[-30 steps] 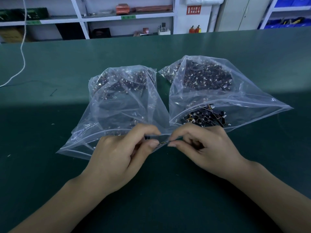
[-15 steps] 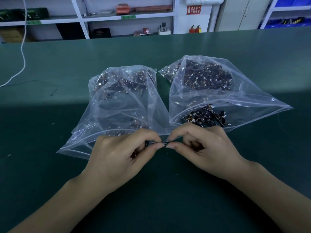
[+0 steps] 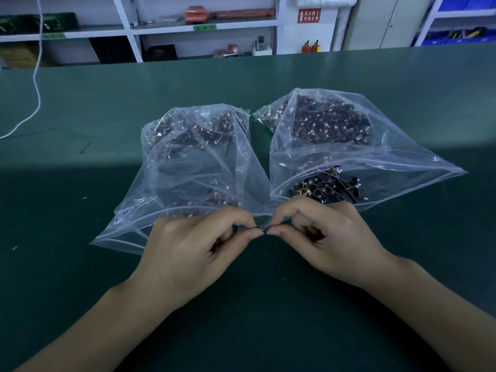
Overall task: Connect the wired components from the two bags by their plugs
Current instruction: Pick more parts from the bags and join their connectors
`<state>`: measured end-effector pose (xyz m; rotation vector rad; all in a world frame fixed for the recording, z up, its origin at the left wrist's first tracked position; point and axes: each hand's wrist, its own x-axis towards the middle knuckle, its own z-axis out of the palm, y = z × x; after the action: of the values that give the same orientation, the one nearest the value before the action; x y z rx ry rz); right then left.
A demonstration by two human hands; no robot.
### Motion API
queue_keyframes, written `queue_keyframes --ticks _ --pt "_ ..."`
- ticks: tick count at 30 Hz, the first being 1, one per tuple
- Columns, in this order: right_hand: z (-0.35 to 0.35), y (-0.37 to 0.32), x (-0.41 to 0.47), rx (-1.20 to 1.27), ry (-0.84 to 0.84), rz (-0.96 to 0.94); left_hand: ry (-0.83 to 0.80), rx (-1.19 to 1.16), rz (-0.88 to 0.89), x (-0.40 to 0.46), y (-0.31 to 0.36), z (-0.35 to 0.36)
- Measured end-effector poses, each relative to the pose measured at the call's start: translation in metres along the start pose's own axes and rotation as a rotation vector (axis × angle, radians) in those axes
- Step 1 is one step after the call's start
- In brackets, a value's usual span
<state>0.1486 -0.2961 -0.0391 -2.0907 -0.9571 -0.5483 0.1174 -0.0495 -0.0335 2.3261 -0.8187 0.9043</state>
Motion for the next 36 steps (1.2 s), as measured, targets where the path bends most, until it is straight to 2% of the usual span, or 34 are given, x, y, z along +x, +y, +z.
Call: queue_keyframes --ticks 12,26,30,36 --pt "-0.001 0.0 0.0 0.017 -0.014 0.011 0.043 -0.019 0.014 -0.001 -0.002 0.001" --pt "-0.001 0.005 -0.001 -0.025 -0.065 0.014 -0.035 -0.014 0.021 -0.003 -0.003 0.004" --pt "-0.005 0.016 -0.001 -0.056 -0.061 0.066 -0.053 -0.058 -0.033 0.0 -0.002 -0.003" --pt "-0.019 0.036 0.001 -0.059 -0.003 0.211 -0.105 0.031 -0.056 0.003 -0.004 -0.009"
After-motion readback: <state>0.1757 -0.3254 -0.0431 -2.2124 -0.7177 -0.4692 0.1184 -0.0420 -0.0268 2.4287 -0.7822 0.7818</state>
